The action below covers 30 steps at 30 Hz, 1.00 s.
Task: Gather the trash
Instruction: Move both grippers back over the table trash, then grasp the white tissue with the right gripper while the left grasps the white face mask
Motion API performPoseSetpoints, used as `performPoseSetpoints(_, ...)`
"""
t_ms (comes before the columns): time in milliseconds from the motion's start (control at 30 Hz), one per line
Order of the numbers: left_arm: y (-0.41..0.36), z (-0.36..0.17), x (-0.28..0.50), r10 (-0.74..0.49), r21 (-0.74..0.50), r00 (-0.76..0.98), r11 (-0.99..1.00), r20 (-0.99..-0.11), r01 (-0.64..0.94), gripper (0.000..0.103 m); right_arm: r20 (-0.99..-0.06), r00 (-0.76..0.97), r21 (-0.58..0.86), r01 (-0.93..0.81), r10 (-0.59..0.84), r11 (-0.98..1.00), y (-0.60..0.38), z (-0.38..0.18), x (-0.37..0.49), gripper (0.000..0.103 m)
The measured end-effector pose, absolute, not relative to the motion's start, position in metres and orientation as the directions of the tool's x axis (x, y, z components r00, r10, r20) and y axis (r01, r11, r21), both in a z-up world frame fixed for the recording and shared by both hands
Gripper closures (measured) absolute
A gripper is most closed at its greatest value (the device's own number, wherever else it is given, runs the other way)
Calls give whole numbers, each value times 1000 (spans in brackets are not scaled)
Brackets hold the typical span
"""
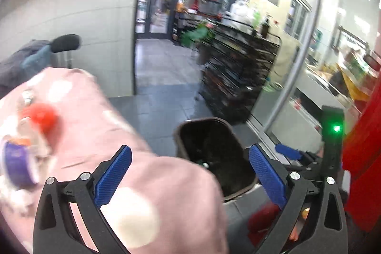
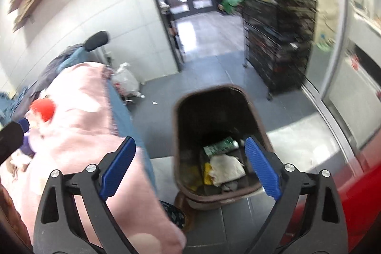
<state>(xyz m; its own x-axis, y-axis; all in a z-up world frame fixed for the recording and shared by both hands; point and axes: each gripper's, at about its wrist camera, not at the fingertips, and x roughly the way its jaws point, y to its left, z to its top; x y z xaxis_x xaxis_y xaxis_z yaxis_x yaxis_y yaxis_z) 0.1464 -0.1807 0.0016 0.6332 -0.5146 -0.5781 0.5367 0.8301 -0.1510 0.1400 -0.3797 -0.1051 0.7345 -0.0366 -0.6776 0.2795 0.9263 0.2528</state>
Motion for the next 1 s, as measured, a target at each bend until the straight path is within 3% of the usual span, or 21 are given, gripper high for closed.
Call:
performPoseSetpoints(400, -50, 10, 131, -229, -56, 812, 970, -537, 236, 6, -650, 714, 293, -81, 261, 953, -279, -67, 178, 11)
performPoseSetpoints(567, 8, 2, 132, -111, -21, 822, 993, -559, 120, 6, -644, 674, 286, -225, 361, 931, -226, -55, 187, 11)
performPoseSetpoints(800, 77, -8, 137, 89, 127, 813, 992, -575, -19, 7, -655, 583, 267, -416, 481, 869, -144, -44, 183, 11)
performPoseSetpoints(1000, 111, -29, 161, 129, 170, 750, 985, -648, -23, 16, -696, 499, 196, -559, 516, 806, -80, -45, 191, 11)
